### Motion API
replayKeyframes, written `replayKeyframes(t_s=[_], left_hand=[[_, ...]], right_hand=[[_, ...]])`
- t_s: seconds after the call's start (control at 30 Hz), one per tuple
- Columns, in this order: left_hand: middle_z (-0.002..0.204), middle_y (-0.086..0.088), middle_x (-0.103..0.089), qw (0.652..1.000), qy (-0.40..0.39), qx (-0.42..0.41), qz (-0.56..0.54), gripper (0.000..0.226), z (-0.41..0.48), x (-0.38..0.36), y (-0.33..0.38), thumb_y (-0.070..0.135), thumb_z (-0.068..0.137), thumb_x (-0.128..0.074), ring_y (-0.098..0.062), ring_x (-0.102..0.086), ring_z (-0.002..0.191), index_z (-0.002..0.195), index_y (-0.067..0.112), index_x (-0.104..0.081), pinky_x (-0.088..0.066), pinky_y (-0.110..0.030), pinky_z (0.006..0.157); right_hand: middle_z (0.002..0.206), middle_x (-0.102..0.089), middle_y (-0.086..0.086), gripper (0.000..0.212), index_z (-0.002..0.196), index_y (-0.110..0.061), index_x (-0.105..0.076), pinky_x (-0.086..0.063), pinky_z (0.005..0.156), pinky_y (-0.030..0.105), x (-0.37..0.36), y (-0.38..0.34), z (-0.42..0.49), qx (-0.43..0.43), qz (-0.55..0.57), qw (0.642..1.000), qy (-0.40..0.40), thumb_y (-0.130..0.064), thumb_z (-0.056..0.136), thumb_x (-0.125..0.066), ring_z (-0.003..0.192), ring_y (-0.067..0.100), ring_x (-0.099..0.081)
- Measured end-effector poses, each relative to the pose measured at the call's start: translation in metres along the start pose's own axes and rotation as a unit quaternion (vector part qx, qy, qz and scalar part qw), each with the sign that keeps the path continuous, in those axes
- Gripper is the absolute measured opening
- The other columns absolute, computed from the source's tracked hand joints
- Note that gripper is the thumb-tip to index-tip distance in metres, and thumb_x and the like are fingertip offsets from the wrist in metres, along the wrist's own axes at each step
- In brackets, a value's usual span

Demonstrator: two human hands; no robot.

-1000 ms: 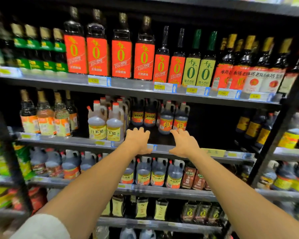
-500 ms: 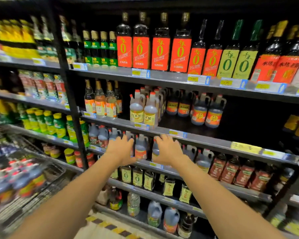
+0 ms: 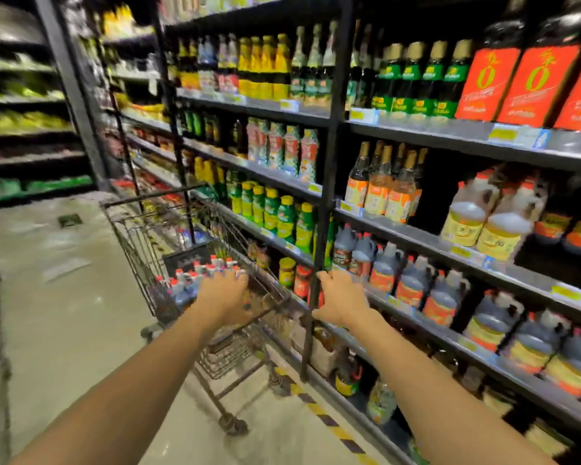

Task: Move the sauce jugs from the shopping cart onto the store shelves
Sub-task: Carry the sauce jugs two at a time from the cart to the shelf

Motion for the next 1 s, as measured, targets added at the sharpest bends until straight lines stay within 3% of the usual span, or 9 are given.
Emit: replayKeyframes(t_s=[0.23, 0.37, 0.5, 0.63, 0.83, 1.0], left_hand=[[0.124, -0.004, -0.055, 0.997, -0.021, 0.071, -0.031, 0.067, 0.026, -0.044, -0.129, 0.074, 0.075, -0.056, -0.028, -0.055, 0.113, 0.119, 0.024, -0.054, -0.049, -0.044, 0.094], [0.132, -0.007, -0.051, 0.995, -0.039, 0.086, -0.038, 0.080, 0.065, -0.063, -0.161, 0.076, 0.075, -0.056, -0.027, -0.051, 0.120, 0.135, 0.023, -0.045, -0.045, -0.044, 0.097], [0.122, -0.004, -0.056, 0.994, -0.040, 0.090, -0.051, 0.064, 0.117, -0.081, -0.176, 0.071, 0.077, -0.057, -0.027, -0.055, 0.113, 0.119, 0.023, -0.052, -0.047, -0.045, 0.094], [0.125, -0.008, -0.054, 0.993, -0.054, 0.090, -0.060, 0.065, 0.175, -0.111, -0.186, 0.066, 0.081, -0.055, -0.029, -0.054, 0.113, 0.123, 0.017, -0.048, -0.051, -0.044, 0.090], [0.139, -0.013, -0.043, 0.987, -0.110, 0.088, -0.080, 0.067, 0.256, -0.166, -0.197, 0.062, 0.086, -0.049, -0.036, -0.047, 0.124, 0.133, 0.014, -0.042, -0.042, -0.047, 0.097], [0.149, -0.012, -0.035, 0.966, -0.190, 0.107, -0.140, 0.080, 0.306, -0.220, -0.206, 0.063, 0.082, -0.056, -0.036, -0.040, 0.133, 0.143, 0.017, -0.032, -0.041, -0.048, 0.103]], right_hand=[[0.148, -0.033, 0.011, 0.083, 0.150, -0.018, -0.025, -0.040, 0.106, 0.051, -0.042, -0.097, 0.079, 0.012, 0.017, 0.999, -0.044, -0.048, 0.085, -0.068, 0.137, 0.035, -0.033], [0.145, -0.035, 0.012, 0.085, 0.150, -0.018, -0.023, -0.043, 0.102, 0.047, -0.061, -0.117, 0.128, 0.017, 0.021, 0.998, -0.059, -0.048, 0.084, -0.068, 0.134, 0.035, -0.036], [0.143, -0.038, 0.010, 0.083, 0.150, -0.018, -0.025, -0.039, 0.103, 0.044, -0.086, -0.123, 0.184, 0.011, 0.029, 0.997, -0.074, -0.045, 0.085, -0.068, 0.134, 0.032, -0.037], [0.151, -0.031, 0.009, 0.085, 0.153, -0.018, -0.021, -0.042, 0.103, 0.045, -0.117, -0.120, 0.252, 0.002, 0.054, 0.992, -0.110, -0.043, 0.087, -0.066, 0.140, 0.031, -0.032], [0.151, -0.032, 0.011, 0.083, 0.150, -0.016, -0.026, -0.043, 0.104, 0.047, -0.163, -0.121, 0.349, -0.010, 0.074, 0.984, -0.164, -0.045, 0.085, -0.069, 0.139, 0.034, -0.032], [0.153, -0.031, 0.011, 0.079, 0.148, -0.016, -0.028, -0.036, 0.111, 0.047, -0.208, -0.135, 0.402, -0.008, 0.095, 0.971, -0.220, -0.046, 0.085, -0.066, 0.141, 0.034, -0.032]])
Point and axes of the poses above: each hand's wrist, its own z-axis towards the middle knuckle, its own x-axis out of the back of the hand, y = z × x, the point moved 5 cm from there along z, towards the middle knuckle
